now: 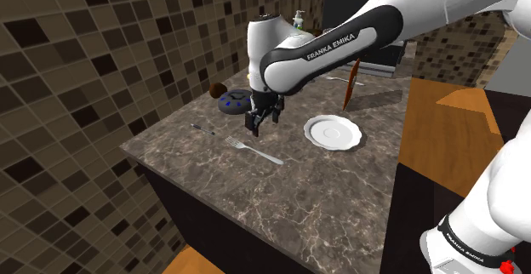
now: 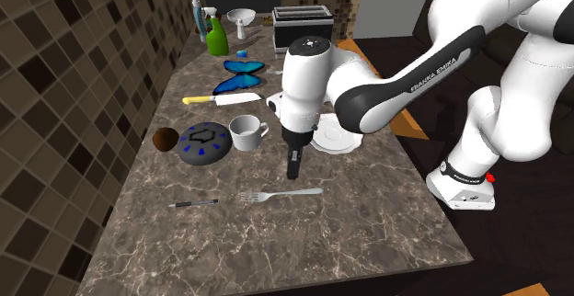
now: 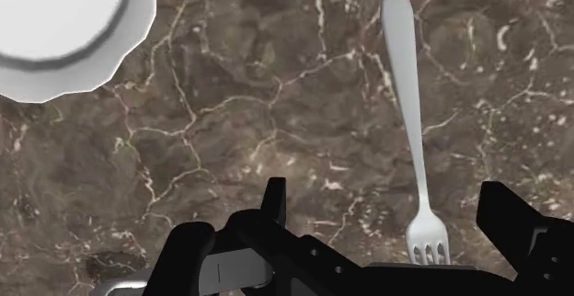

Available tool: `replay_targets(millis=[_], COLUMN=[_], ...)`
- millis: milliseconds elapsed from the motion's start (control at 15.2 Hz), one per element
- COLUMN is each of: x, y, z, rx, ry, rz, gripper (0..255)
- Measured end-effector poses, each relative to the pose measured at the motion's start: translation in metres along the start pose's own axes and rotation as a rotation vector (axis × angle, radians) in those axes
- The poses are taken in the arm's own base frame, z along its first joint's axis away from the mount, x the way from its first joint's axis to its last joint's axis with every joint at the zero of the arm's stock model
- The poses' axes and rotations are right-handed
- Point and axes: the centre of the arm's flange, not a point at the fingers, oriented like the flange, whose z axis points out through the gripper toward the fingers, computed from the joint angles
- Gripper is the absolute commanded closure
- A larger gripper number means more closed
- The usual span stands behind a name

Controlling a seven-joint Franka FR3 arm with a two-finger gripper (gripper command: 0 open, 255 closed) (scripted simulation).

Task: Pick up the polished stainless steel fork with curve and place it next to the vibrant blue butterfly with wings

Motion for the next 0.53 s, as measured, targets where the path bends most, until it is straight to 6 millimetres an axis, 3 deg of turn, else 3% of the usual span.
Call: replay_targets(millis=[396,528], x=[0.053,0.061], y=[-0.042,-0.049], z=[0.039,0.047], rx=[0.017,0.021], ry=[0.005,0.005], rz=[-0.001,-0.002], gripper=[0,0])
